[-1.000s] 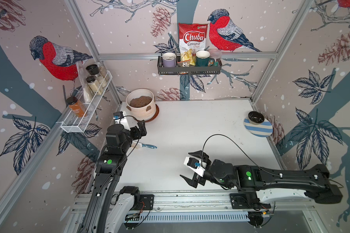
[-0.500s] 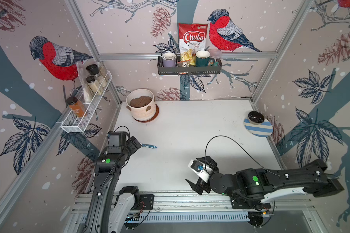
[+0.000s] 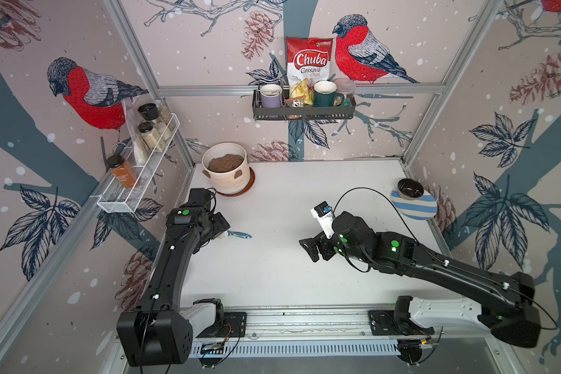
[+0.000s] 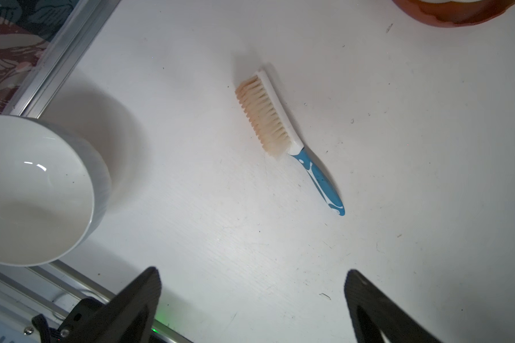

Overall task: Scrub the dried mud off the ceramic pot
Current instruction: Pick up the brush from the center of the board.

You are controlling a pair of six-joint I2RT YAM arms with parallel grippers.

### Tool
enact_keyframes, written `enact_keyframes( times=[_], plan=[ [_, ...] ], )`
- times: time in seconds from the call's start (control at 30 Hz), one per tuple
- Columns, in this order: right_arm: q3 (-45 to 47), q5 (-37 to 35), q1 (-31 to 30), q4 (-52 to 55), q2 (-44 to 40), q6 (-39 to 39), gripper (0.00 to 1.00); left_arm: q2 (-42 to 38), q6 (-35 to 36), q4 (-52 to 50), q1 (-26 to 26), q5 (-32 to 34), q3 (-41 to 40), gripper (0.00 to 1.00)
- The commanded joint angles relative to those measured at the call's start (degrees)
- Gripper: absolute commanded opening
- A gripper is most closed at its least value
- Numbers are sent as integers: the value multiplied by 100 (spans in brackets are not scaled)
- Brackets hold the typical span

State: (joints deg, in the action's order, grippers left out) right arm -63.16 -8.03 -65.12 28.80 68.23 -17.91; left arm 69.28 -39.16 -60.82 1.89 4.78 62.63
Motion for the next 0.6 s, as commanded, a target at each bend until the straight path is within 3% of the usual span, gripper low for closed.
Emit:
enact_keyframes(
  times=[0.0,0.13,0.37,0.57],
  plan=[
    [-182,674,45,-148,280,41,100,217,-446,32,22,128,113,92],
    [-455,1084,64,-202,779,211,100,572,-974,256,17,-27,169,86],
    [-768,1172,215,-183,1180,576,100,979,-2450,758,-184,-106,27,73],
    [-706,1328,410,-304,1190,576,100,1494,-3132,861,-382,181,279,73]
  ],
)
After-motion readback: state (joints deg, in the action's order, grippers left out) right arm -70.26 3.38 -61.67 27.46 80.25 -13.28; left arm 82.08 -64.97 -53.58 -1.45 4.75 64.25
